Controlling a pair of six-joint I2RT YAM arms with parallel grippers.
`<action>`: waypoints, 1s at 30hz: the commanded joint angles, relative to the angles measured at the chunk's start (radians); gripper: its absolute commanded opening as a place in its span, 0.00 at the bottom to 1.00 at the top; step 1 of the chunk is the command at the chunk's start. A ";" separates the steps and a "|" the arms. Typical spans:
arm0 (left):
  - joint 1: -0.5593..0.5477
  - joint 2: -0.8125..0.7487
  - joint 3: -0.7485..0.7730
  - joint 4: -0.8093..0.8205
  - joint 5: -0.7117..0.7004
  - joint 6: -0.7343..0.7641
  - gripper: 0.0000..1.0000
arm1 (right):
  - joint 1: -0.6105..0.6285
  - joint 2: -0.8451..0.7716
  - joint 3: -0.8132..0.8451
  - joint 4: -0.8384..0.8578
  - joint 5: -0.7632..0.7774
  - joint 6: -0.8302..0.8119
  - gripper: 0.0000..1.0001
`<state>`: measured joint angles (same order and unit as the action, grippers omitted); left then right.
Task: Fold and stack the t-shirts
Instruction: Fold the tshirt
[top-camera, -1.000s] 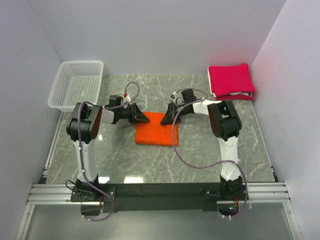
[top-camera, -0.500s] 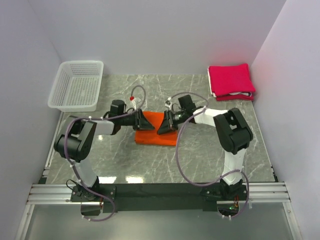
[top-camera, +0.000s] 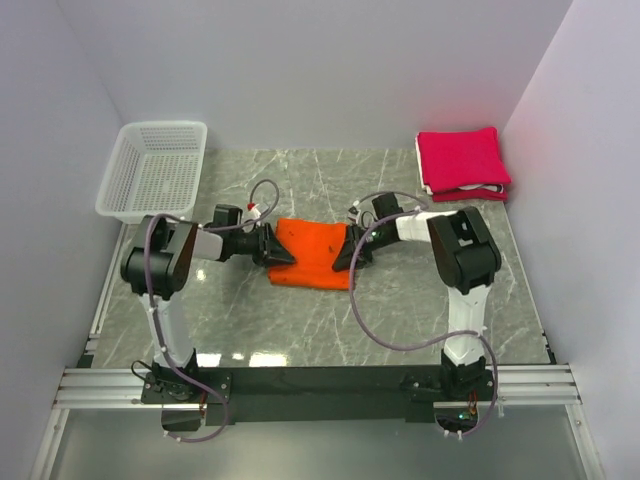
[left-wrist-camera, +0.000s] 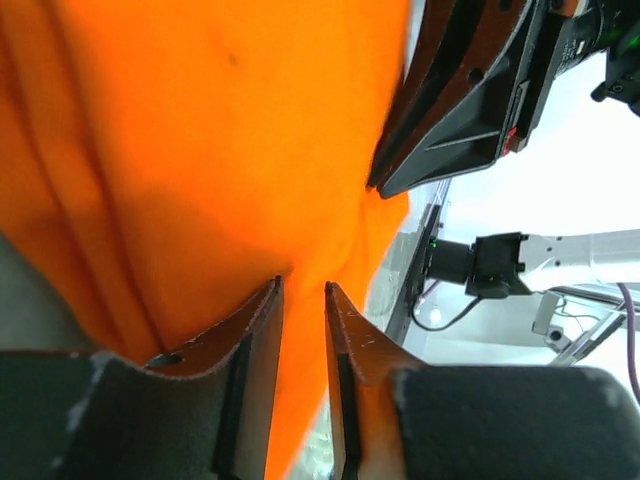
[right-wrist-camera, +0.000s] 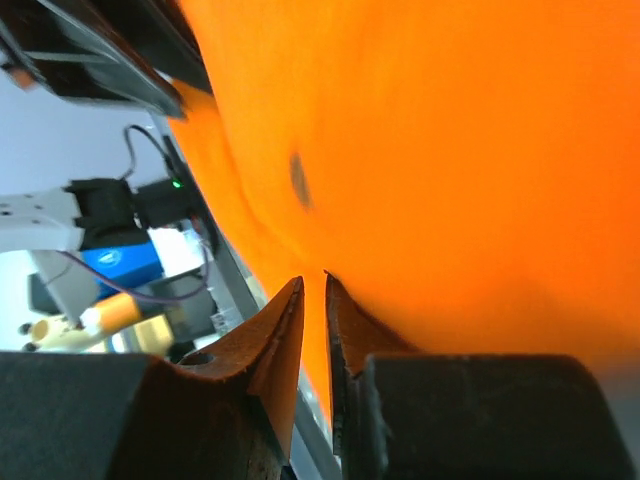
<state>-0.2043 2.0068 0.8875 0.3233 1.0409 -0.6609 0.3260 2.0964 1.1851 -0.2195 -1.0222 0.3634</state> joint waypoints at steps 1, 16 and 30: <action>-0.006 -0.184 -0.042 -0.038 0.022 0.075 0.30 | 0.021 -0.160 -0.056 -0.077 0.037 -0.077 0.22; -0.087 -0.065 -0.147 0.002 -0.024 0.040 0.30 | 0.087 -0.016 -0.151 0.011 0.000 -0.044 0.27; 0.026 -0.242 -0.003 -0.312 -0.001 0.337 0.34 | -0.016 -0.183 -0.122 -0.187 0.073 -0.210 0.24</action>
<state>-0.1883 1.9076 0.8265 0.1211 1.0935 -0.5034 0.3412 2.0357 1.0508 -0.3008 -1.0725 0.2379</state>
